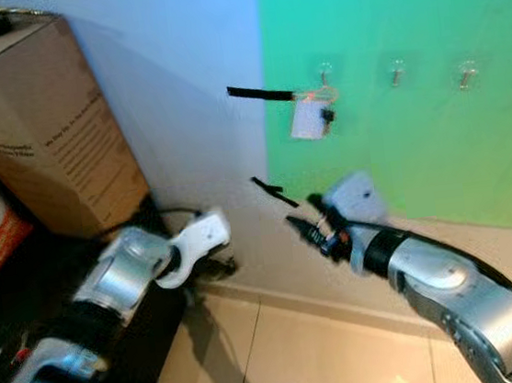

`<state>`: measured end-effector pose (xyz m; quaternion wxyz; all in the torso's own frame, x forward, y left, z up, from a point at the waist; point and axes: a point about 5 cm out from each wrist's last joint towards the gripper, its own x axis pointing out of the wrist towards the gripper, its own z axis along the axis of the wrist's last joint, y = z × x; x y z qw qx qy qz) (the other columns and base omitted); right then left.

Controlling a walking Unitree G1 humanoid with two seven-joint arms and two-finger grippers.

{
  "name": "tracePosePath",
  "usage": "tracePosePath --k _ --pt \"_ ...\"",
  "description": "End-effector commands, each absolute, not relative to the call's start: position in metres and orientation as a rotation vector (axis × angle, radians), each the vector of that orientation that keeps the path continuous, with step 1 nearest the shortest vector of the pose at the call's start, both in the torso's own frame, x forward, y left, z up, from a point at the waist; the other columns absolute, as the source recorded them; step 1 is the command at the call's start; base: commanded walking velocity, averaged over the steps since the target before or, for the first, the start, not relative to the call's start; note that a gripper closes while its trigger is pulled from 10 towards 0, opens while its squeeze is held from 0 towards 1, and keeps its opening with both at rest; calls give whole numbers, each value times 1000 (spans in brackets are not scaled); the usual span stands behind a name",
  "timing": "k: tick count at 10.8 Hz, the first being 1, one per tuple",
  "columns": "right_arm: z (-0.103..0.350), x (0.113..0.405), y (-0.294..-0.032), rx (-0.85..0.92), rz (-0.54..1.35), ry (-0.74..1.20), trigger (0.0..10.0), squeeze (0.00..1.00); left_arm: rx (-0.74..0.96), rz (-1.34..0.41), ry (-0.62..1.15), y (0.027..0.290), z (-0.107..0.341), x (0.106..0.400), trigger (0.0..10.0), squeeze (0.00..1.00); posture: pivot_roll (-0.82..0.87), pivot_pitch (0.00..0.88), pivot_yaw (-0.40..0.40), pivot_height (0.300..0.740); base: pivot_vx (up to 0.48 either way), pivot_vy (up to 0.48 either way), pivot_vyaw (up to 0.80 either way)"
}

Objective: Hang keys on a hook

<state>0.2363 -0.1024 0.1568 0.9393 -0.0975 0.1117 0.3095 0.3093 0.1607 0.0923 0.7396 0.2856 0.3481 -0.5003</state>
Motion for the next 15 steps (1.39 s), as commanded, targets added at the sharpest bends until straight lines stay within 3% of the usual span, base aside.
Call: tracePosePath --k 1,2,3,4,5,6,8,9,10,15 --pt "158 233 -100 -214 647 226 10000 1000 706 -1117 720 154 108 315 0 0 -126 0 58 740 0 0 0" --pt "158 233 -99 -221 664 228 10000 1000 791 -1154 726 156 109 313 0 0 -125 0 56 740 0 0 0" --pt "158 233 -98 -224 678 231 10000 1000 755 -1179 726 154 111 312 0 0 -124 0 53 740 0 0 0" --pt "158 233 -98 -235 687 234 10000 1000 807 -1161 696 156 115 316 0 0 -124 0 53 740 0 0 0" --pt "158 233 -98 -235 693 236 10000 1000 716 -1130 667 152 121 320 0 0 -124 0 50 740 0 0 0" --pt "156 232 -99 -241 705 244 10000 1000 808 -1070 608 154 127 329 0 0 -119 0 44 740 0 0 0" --pt "156 233 -100 -222 691 236 10000 1000 747 -1050 442 142 144 338 0 0 -122 0 43 740 0 0 0" --pt "164 236 -101 -158 667 208 10000 1000 593 -1071 341 133 158 342 0 0 -122 0 43 740 0 0 0" --pt "175 238 -100 -103 669 173 10000 1000 743 -1130 255 136 162 342 0 0 -125 0 47 740 0 0 0" --pt "189 237 -89 -63 706 97 10000 1000 734 -1234 151 130 180 341 0 0 -122 0 53 740 0 0 0"
